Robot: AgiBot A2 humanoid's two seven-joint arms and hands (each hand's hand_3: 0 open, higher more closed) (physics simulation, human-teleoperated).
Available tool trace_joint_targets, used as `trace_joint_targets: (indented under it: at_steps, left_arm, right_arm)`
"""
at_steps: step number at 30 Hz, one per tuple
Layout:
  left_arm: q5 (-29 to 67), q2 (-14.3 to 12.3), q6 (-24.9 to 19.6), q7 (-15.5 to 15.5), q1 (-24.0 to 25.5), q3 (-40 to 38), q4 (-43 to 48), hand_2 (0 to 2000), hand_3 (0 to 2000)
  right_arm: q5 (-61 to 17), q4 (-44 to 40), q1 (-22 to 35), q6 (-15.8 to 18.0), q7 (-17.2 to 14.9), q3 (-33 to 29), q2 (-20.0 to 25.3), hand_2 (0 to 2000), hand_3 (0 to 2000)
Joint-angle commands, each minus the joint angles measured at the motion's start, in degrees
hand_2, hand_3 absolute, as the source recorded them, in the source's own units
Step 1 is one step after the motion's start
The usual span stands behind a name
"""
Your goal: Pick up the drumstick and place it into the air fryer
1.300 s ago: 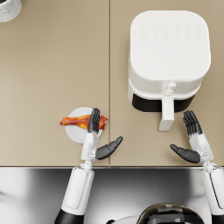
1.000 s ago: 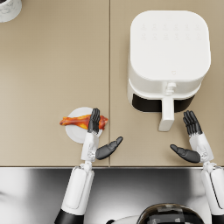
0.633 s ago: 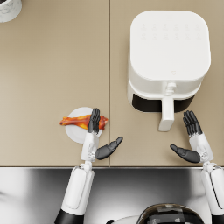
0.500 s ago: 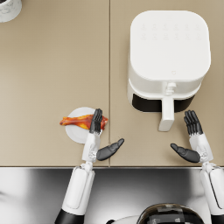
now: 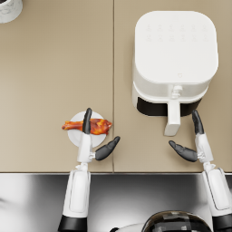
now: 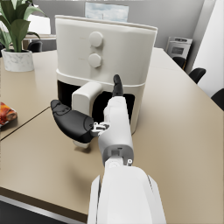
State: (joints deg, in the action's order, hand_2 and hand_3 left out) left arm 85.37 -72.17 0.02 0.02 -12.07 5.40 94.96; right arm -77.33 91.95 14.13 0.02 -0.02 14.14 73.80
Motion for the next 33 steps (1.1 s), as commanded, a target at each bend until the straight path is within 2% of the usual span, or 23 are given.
trace_joint_targets:
  at_steps: [1,14,15,16,18,20,23,29,33]
  left_arm:
    - [2.6,-0.4,0.0,0.0,-1.3,-2.3,-1.7,0,0]
    - [36.2,-1.9,0.0,0.0,-4.6,-7.0,-5.6,0,0]
    - [38.8,-2.0,-1.8,0.0,-4.8,-7.3,-5.9,0,0]
    - [41.4,-2.1,-8.8,-2.7,-4.8,-7.3,-5.9,0,0]
    - [46.6,-2.2,-17.4,-6.2,-5.4,-7.3,-6.4,0,0]
    - [51.9,-2.4,-21.8,-8.0,-5.9,-7.6,-6.9,0,0]
    - [59.7,-2.6,-24.6,-9.1,-7.3,-7.3,-8.6,0,0]
    - [75.4,-3.4,-25.7,-9.9,-10.9,-5.1,-16.1,0,0]
    - [80.3,-4.1,-18.8,-9.9,-13.8,-3.7,-22.7,0,0]
  right_arm:
    - [-0.5,-2.1,0.9,0.0,0.0,0.9,0.6,0,0]
    - [-1.7,-3.2,0.4,0.0,0.0,0.5,2.2,0,0]
    - [-1.7,-3.2,0.4,0.0,0.0,0.4,2.4,0,0]
    - [-1.7,-3.4,0.3,0.0,0.0,0.5,2.5,0,0]
    - [-1.7,-3.5,0.3,0.0,0.0,0.6,2.7,0,0]
    - [-1.7,-3.7,0.2,0.0,0.0,0.4,2.9,0,0]
    - [-1.7,-3.2,-0.1,0.0,0.0,0.0,3.2,0,0]
    - [-1.7,-4.1,0.1,0.0,0.0,-0.4,4.0,0,0]
    - [-1.7,-4.7,0.6,0.0,0.0,-0.5,4.7,0,0]
